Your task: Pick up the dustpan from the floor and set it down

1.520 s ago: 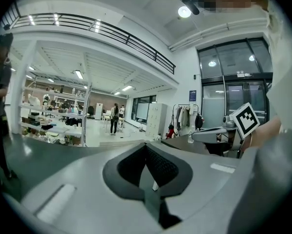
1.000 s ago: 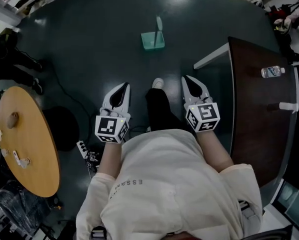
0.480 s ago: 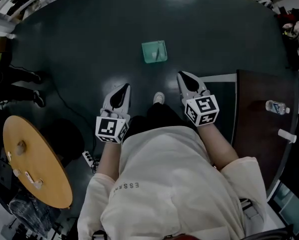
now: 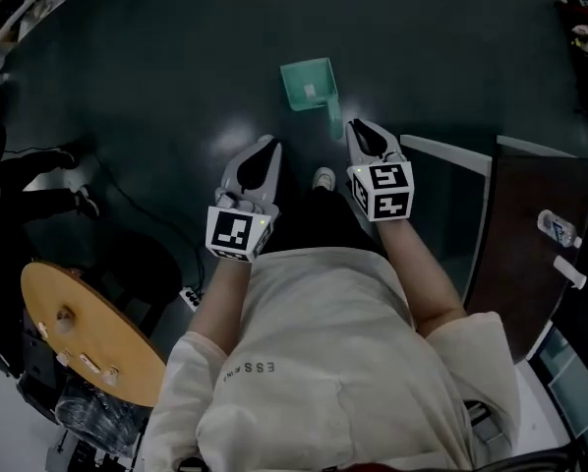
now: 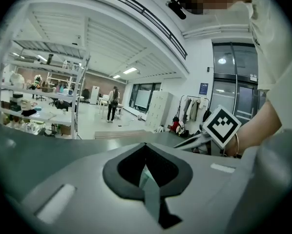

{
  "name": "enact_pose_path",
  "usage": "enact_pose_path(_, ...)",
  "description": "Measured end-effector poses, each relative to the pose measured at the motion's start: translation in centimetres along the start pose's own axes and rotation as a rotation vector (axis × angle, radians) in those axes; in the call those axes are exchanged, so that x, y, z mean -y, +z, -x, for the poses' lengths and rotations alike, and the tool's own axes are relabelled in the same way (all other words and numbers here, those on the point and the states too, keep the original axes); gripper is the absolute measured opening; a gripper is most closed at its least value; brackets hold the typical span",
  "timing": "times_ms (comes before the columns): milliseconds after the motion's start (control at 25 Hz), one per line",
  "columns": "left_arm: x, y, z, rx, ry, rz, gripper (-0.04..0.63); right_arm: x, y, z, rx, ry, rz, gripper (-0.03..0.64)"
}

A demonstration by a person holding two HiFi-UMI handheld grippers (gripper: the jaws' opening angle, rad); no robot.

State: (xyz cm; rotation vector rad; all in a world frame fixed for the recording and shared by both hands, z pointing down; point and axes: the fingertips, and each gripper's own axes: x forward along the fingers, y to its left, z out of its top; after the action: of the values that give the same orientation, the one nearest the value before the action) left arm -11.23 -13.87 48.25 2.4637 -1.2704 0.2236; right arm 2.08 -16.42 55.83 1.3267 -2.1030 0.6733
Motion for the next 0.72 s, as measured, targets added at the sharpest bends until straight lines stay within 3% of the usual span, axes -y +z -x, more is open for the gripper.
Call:
enact_pose_path(120,-3.0,-1.2,-2.4,-0.06,0.001,-0.009,0.012,0.3,-2.4,-4.3,-0.135,0.001,0.008,0.051)
enact_pose_path(320,-7.6,-1.2,-6.1,-0.094,-0.01,0.04,0.012,1.8,-4.4,-10.4,-0.304,-0.034,-0.01,0.205)
enact_pose_path(480,-9.4,-4.0,-8.2,-0.115,-0.001,0.098,0.012,2.6,-8.1,-14.5,-0.396,-0.059,-0.041,0.215)
enact_pose_path(720,-9.6,-5.7,-10.2,-0.128,0.007,0.113,0.012,3.3,-10.7,-17.1,-0.462,-0.055,-0.112,0.213)
